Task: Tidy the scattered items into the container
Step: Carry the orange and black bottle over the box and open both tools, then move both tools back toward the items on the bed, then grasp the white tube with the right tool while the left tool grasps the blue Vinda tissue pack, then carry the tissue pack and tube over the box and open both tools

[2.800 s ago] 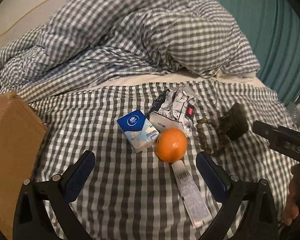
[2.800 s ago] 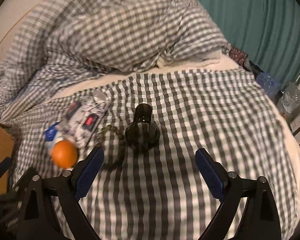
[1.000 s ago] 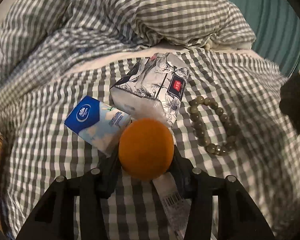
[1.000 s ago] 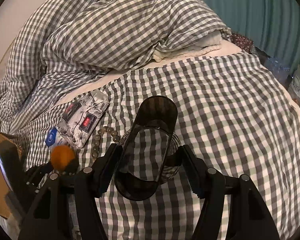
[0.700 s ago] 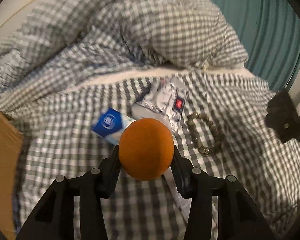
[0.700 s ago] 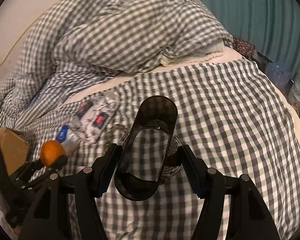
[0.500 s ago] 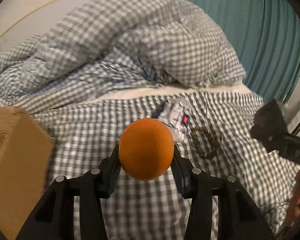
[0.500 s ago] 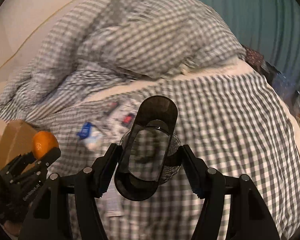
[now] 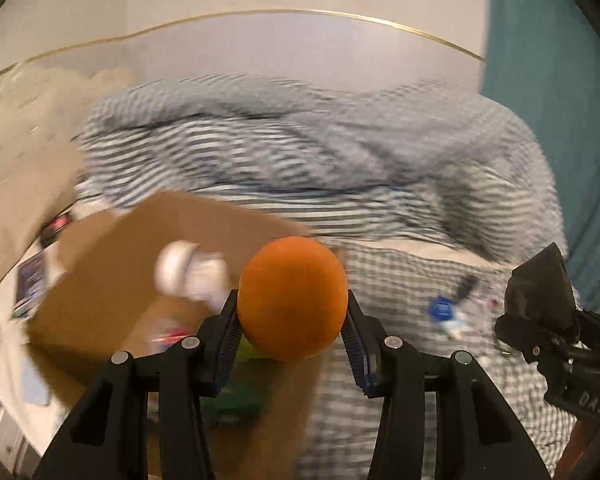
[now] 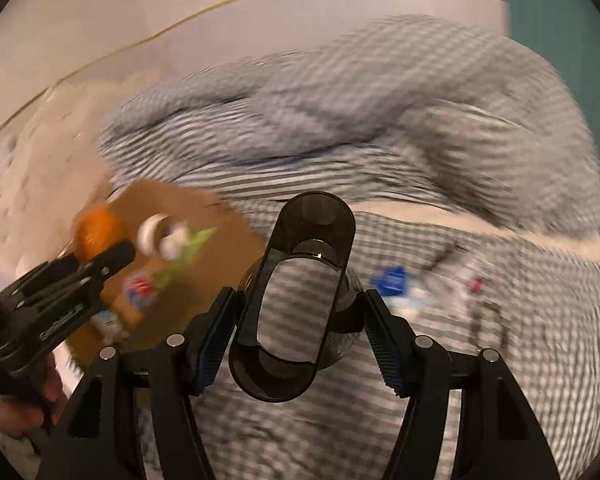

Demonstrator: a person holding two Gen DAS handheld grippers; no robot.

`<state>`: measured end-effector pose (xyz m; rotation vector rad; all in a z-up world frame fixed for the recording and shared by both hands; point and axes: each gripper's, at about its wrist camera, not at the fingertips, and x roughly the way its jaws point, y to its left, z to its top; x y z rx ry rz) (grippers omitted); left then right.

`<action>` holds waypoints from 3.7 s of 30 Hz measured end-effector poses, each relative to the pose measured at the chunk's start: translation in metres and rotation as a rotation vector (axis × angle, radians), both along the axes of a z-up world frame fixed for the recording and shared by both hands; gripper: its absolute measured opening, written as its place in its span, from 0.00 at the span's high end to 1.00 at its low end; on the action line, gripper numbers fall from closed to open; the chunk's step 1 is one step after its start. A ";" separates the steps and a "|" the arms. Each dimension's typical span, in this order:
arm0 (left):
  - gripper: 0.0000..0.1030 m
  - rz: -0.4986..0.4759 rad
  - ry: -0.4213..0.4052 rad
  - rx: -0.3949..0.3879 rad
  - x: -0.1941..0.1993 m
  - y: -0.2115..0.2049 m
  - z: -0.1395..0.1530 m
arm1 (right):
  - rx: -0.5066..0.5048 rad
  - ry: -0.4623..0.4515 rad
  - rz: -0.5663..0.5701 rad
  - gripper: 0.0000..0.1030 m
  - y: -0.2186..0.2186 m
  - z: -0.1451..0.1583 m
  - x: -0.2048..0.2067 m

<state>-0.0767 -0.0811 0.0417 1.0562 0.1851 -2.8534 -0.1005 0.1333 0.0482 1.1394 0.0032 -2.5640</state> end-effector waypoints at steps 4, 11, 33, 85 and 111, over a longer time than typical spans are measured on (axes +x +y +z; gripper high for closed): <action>0.54 0.071 -0.024 0.019 0.007 -0.054 -0.013 | 0.038 -0.003 0.102 0.39 -0.079 -0.004 -0.009; 0.49 0.132 -0.071 0.032 0.004 -0.095 -0.036 | 0.042 -0.067 0.150 0.38 -0.156 -0.018 -0.054; 0.07 -0.061 -0.020 0.007 0.017 0.024 -0.030 | -0.037 0.008 -0.132 0.05 0.027 0.011 0.006; 0.00 -0.479 -0.224 -0.180 -0.143 0.248 -0.167 | -0.006 -0.309 -0.335 0.75 0.195 -0.138 -0.006; 0.27 -0.473 -0.048 -0.140 -0.066 0.197 -0.044 | -0.023 -0.222 -0.254 0.75 0.150 -0.073 0.016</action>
